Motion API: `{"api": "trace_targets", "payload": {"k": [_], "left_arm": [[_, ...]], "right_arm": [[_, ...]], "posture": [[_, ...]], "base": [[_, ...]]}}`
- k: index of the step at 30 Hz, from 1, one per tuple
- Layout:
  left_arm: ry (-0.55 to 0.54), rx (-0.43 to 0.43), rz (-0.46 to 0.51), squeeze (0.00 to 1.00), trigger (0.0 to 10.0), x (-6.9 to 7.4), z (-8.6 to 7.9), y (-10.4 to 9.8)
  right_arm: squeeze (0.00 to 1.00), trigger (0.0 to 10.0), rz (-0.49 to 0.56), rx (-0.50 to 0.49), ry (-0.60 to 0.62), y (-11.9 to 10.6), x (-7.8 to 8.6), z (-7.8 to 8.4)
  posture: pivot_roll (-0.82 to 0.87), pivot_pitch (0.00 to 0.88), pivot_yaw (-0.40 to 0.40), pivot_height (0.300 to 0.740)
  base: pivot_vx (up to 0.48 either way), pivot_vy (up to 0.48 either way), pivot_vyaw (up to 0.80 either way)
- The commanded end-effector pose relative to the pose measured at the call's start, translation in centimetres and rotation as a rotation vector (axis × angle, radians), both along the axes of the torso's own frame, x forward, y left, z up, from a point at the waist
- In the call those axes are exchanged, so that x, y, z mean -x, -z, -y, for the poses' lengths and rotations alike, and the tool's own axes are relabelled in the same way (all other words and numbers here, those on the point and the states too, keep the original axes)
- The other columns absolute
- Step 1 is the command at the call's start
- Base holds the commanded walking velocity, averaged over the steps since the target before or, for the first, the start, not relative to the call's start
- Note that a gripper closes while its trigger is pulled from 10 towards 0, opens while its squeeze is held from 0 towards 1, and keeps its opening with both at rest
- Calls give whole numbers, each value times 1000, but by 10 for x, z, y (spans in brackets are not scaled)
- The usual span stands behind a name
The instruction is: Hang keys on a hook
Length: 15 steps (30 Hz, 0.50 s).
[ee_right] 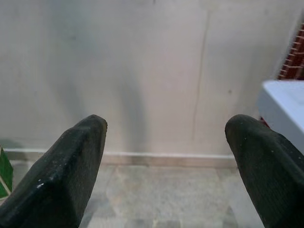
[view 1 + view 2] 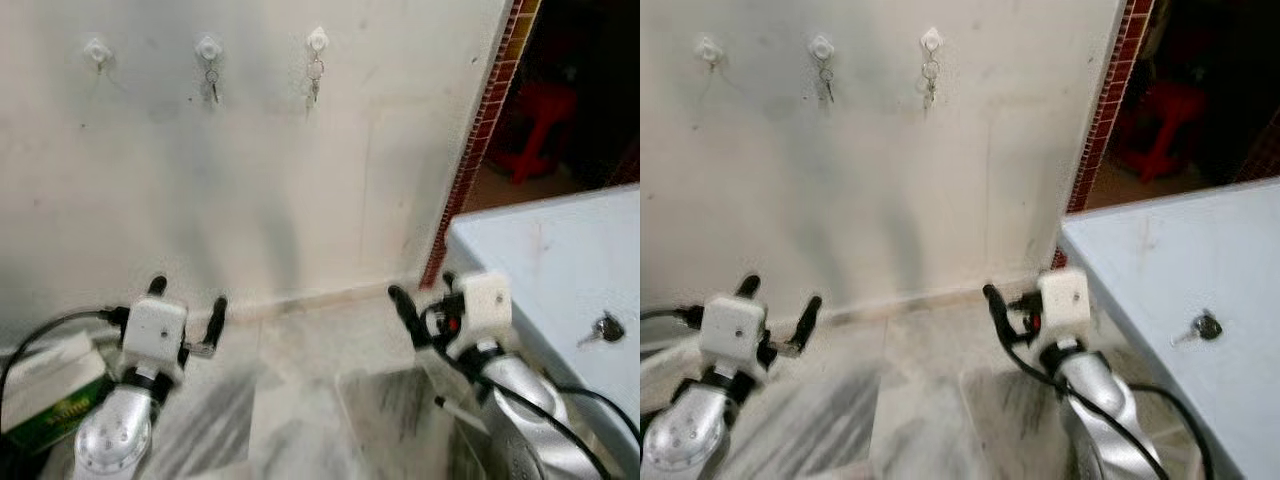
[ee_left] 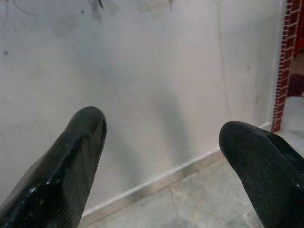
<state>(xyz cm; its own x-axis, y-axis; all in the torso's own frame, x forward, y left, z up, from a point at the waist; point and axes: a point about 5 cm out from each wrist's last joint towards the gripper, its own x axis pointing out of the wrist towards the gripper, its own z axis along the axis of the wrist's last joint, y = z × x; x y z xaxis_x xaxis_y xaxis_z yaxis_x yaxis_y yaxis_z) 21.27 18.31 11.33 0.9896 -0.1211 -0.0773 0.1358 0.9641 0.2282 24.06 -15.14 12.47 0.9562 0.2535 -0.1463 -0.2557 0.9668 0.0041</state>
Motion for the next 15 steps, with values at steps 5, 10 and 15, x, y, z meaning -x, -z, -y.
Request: {"api": "trace_targets", "payload": {"k": [5, 10, 15], "left_arm": [[-9, -24, 6, 0, 10000, -3, -6, -2], [-15, -27, 12, 0, 10000, -6, -8, -2], [-29, -20, 19, 0, 10000, -14, -12, -3]], "right_arm": [[0, 10000, 17, -9, -6, -4, -1, -3], [0, 10000, 20, -8, -2, -5, -2, -3], [0, 10000, 14, -8, 4, -5, -3, -2]], "posture": [[90, 0, 22, 740], [88, 0, 22, 740], [82, 0, 19, 740]], "base": [[-97, 0, 0], [0, 0, 0], [0, 0, -728]]}}
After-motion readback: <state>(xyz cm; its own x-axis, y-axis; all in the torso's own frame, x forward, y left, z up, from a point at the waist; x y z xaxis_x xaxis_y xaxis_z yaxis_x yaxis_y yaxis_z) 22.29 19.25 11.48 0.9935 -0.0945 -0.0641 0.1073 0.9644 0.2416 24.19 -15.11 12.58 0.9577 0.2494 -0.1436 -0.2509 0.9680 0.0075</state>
